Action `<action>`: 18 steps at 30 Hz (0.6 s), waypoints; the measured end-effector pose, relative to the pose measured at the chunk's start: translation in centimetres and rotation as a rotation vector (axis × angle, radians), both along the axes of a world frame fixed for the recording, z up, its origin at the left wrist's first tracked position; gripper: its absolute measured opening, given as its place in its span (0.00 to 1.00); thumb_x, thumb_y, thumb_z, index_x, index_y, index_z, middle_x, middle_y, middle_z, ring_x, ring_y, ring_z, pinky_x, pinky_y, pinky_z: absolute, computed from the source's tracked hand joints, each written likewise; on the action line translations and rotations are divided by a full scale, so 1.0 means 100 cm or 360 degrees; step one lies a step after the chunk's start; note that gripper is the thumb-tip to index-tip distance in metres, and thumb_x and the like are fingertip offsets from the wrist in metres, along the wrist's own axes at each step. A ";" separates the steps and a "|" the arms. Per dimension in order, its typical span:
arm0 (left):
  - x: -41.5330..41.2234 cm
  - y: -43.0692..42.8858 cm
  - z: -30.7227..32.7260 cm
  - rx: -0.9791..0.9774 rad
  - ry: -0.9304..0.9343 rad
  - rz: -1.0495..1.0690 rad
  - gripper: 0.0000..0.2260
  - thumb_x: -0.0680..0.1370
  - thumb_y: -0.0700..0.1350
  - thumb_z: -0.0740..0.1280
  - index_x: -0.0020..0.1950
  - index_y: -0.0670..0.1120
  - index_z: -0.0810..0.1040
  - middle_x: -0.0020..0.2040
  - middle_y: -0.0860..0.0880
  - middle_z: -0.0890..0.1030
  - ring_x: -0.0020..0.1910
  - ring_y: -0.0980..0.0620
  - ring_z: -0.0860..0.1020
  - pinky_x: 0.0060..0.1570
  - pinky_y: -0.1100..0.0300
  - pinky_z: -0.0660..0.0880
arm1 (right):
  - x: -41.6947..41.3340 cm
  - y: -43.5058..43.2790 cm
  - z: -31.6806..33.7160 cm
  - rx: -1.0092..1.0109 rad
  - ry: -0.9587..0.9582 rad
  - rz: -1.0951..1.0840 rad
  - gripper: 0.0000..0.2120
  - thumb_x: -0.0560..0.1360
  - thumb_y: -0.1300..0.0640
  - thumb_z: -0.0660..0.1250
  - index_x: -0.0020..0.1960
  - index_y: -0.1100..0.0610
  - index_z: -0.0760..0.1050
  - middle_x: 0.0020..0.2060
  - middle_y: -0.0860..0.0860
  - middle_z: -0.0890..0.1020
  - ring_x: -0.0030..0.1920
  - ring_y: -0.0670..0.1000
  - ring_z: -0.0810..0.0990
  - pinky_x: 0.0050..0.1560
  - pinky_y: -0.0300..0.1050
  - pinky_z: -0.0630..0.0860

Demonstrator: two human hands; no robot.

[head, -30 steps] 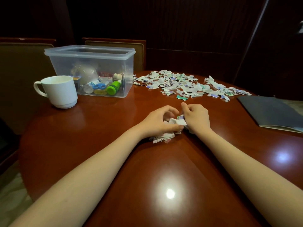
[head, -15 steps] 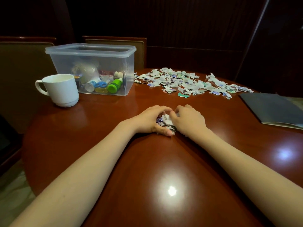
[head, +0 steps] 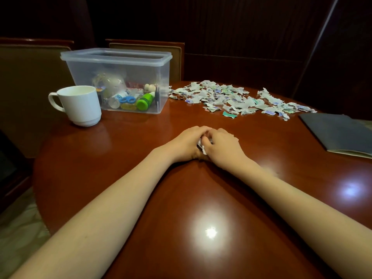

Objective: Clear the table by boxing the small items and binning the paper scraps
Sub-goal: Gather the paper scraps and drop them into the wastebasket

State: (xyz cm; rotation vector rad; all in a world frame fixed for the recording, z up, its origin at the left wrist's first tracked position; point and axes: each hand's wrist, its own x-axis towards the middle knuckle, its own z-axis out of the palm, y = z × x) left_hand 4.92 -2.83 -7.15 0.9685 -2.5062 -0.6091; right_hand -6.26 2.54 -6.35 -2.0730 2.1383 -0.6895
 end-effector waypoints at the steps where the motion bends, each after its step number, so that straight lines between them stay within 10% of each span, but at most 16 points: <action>1: 0.000 0.001 0.001 0.0013 0.0020 0.0001 0.27 0.70 0.38 0.73 0.67 0.46 0.69 0.60 0.46 0.76 0.59 0.49 0.73 0.56 0.60 0.69 | 0.002 0.001 0.000 -0.0018 -0.0012 0.0025 0.12 0.80 0.55 0.54 0.53 0.62 0.72 0.49 0.59 0.75 0.51 0.59 0.76 0.38 0.42 0.61; 10: -0.005 0.008 0.016 0.0278 0.0120 0.0240 0.24 0.73 0.38 0.68 0.67 0.49 0.68 0.42 0.57 0.72 0.46 0.54 0.72 0.38 0.71 0.69 | 0.000 -0.006 -0.006 0.0001 -0.0131 0.0071 0.13 0.81 0.54 0.53 0.53 0.61 0.70 0.44 0.57 0.75 0.43 0.55 0.72 0.39 0.43 0.62; 18: -0.005 0.012 0.025 0.1141 0.0585 0.0483 0.32 0.71 0.23 0.54 0.71 0.46 0.63 0.58 0.42 0.75 0.53 0.47 0.74 0.34 0.64 0.69 | -0.003 -0.001 -0.012 -0.0099 0.0286 0.0099 0.15 0.81 0.53 0.52 0.61 0.60 0.68 0.53 0.58 0.73 0.52 0.59 0.71 0.49 0.48 0.66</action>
